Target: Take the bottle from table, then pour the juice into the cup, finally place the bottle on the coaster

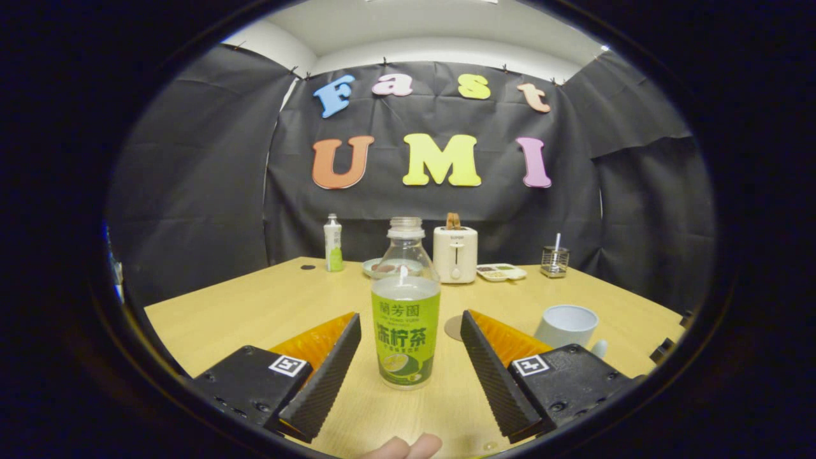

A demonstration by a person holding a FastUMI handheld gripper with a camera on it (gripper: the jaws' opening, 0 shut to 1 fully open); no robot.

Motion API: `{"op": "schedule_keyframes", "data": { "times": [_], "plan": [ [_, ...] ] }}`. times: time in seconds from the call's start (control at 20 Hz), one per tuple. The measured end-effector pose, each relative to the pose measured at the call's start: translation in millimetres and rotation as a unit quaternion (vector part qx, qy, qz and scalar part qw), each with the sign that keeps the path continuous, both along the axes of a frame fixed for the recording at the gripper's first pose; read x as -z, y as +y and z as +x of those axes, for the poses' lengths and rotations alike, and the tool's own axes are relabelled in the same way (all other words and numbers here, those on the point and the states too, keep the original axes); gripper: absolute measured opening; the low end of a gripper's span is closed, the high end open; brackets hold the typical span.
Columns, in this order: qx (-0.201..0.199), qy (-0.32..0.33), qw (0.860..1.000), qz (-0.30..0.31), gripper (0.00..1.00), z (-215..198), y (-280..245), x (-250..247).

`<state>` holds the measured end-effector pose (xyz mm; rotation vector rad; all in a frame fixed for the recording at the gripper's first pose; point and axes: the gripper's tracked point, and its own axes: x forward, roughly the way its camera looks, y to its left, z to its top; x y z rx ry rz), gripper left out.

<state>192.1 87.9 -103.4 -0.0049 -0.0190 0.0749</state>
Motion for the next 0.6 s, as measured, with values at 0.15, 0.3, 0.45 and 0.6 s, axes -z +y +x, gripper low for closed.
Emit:
{"op": "schedule_keyframes", "data": {
  "times": [0.15, 0.3, 0.45, 0.6],
  "plan": [
    [0.025, -0.002, 1.000, -0.003, 1.00, 13.9, 3.3, -3.1],
    [0.045, -0.009, 0.999, 0.010, 1.00, 26.4, 4.5, -8.7],
    [0.058, -0.017, 0.998, 0.030, 1.00, 38.8, 1.0, -13.4],
    [0.050, -0.010, 0.998, 0.029, 1.00, 48.9, 5.2, -9.8]
  ]
}}
